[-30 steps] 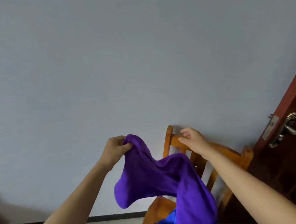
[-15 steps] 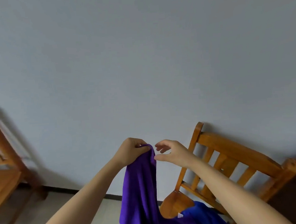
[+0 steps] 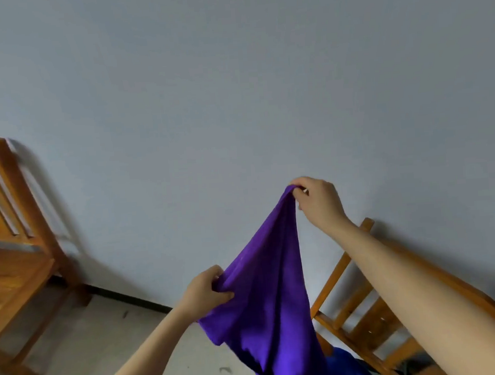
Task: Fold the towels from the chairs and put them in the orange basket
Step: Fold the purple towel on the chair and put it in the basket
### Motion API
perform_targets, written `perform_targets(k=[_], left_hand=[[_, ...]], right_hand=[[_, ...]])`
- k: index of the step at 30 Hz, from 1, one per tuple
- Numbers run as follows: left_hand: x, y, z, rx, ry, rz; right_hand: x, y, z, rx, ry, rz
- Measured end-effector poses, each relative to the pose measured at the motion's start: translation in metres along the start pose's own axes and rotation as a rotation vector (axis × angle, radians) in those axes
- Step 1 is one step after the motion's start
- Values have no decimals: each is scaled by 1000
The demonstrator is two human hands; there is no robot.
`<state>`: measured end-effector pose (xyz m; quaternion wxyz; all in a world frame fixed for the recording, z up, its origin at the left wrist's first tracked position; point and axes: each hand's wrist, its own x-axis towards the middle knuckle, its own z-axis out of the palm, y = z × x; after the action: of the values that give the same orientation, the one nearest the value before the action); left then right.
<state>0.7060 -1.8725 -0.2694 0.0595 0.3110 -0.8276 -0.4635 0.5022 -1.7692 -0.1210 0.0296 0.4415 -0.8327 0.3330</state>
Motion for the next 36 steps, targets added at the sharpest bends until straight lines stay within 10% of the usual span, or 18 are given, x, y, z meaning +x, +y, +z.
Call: perform_targets(k=[5, 12, 20, 36], left_hand=[[-10, -19, -63, -215, 167, -56], [-49, 64, -117, -856, 387, 316], [-118, 151, -36, -922, 439, 449], [-237, 133, 324, -1264, 334, -264]], right_hand=[[60, -11, -38, 270, 109, 58], [77, 14, -91, 522, 197, 100], [13, 96, -144, 667, 113, 93], [-200, 315, -174, 709, -161, 461]])
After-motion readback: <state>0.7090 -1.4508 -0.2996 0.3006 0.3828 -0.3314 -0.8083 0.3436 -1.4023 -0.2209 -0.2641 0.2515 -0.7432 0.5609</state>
